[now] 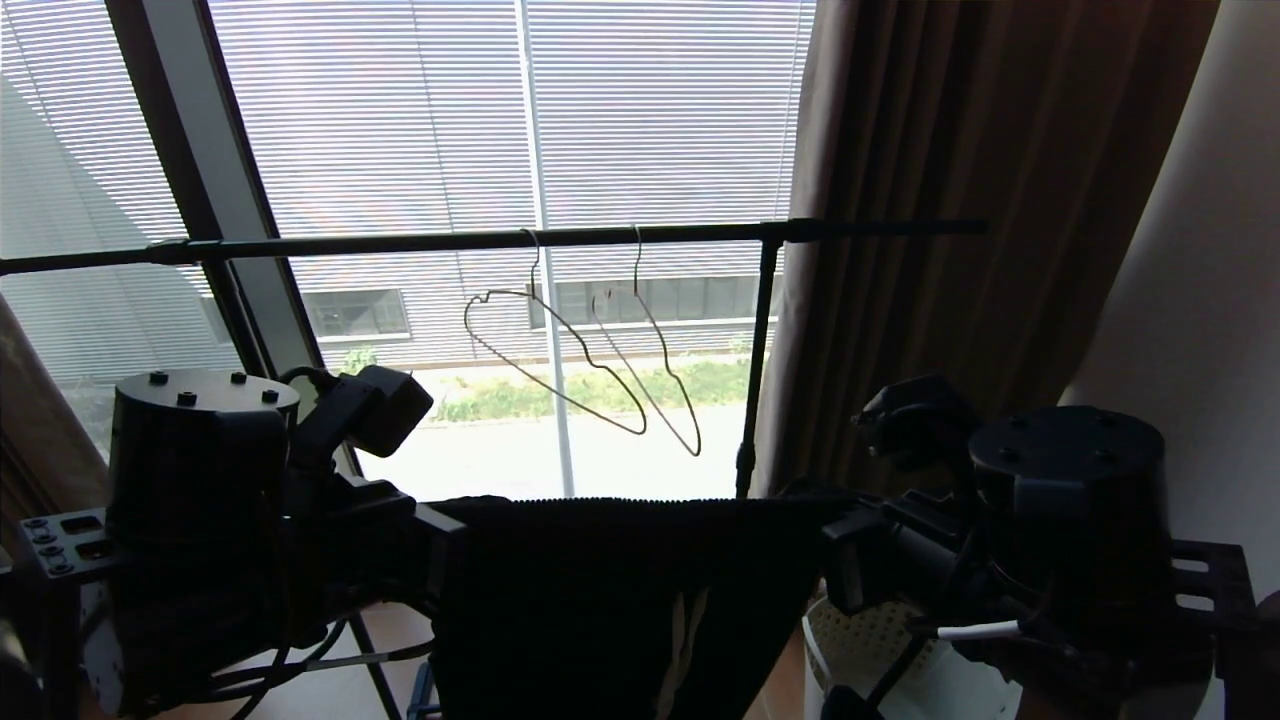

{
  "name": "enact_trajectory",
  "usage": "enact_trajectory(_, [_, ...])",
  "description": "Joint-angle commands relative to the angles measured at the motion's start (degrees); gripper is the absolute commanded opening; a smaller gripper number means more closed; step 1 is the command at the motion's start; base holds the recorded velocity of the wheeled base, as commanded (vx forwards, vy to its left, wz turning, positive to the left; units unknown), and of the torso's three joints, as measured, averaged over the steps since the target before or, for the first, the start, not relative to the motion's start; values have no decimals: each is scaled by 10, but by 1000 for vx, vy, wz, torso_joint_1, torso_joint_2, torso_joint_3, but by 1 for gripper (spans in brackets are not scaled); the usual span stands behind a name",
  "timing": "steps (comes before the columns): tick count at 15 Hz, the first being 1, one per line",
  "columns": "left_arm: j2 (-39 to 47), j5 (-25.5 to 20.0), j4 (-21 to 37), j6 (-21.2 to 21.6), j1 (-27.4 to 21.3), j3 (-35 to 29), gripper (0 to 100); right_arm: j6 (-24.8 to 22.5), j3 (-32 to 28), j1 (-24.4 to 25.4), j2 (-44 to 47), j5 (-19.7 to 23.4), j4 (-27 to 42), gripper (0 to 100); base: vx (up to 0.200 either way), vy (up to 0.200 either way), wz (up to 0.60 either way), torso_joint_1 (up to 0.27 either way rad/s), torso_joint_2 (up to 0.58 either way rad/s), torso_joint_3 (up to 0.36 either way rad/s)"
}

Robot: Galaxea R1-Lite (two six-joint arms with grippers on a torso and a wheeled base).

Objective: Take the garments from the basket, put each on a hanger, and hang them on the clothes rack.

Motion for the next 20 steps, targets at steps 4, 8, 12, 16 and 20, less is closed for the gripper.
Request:
enact_trajectory(4, [40, -22, -1, 1, 6, -73, 0, -3, 34, 30, -19, 2, 1, 0, 0, 0, 0, 0, 0, 0])
enact_trajectory(8, [100, -32, 1, 6, 2, -164, 0, -1, 56, 78, -17, 4, 1, 0, 0, 0, 0, 0, 0, 0])
enact_trajectory(12, [127, -35, 1, 11, 1, -211, 0, -6, 40, 141, -10, 14, 5, 0, 0, 0, 0, 0, 0, 0])
enact_trajectory(16, [138, -35, 0, 19, -7, -240, 0, -4, 8, 202, 50, 19, 0, 0, 0, 0, 0, 0, 0, 0])
enact_trajectory(20, [147, -35, 2, 19, -12, -271, 0, -4, -31, 229, 92, 27, 0, 0, 0, 0, 0, 0, 0, 0])
